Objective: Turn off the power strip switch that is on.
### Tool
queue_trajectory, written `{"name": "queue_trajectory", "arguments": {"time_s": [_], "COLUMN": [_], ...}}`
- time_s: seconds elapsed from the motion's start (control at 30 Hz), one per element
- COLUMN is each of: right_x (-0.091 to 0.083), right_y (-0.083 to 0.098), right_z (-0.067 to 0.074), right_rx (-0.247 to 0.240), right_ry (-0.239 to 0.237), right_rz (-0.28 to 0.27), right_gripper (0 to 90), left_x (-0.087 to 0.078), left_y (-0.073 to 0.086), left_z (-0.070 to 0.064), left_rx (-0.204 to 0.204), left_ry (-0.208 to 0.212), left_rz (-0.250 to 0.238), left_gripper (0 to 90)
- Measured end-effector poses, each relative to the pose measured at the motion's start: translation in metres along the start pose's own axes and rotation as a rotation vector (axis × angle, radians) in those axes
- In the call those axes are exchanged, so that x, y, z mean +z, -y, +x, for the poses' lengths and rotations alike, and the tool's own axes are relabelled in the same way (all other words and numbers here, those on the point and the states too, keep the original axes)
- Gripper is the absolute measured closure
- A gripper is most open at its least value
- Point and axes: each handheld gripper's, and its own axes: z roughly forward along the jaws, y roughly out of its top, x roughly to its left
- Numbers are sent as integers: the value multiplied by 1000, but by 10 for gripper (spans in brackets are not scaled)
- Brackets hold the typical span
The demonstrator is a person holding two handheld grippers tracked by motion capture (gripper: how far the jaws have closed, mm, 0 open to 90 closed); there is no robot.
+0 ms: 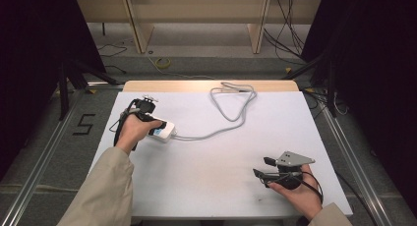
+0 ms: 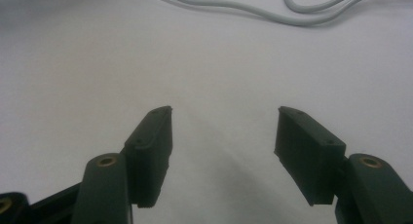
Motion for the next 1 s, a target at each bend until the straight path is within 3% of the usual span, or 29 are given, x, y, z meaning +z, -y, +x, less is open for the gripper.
{"name": "queue_trajectory", "arguments": {"time_s": [0.1, 0.2, 0.47, 0.6, 0.67, 0.87, 1.0], "right_x": [0, 1, 0, 0, 1, 1, 1], "right_y": [0, 0, 0, 0, 0, 0, 0], "right_z": [0, 0, 0, 0, 0, 1, 1], "right_rx": [1, -1, 1, 1, 0, -1, -2], "right_ry": [0, 0, 0, 0, -1, 0, -3], "right_rz": [1, 2, 2, 1, 3, 2, 4], "right_gripper": [395, 395, 395, 394, 394, 394, 394], "left_x": [-6, -11, -24, -27, -29, -28, -26], "left_y": [9, 18, 48, 67, 76, 105, 114], "left_z": [-4, -10, -30, -37, -42, -55, -62], "left_rx": [13, 52, 127, 151, 171, 169, 179], "left_ry": [22, 66, 101, 154, 157, 162, 177], "left_rz": [-35, -76, -153, -184, -184, -230, -213], "left_gripper": [316, 268, 232, 209, 203, 203, 192]}}
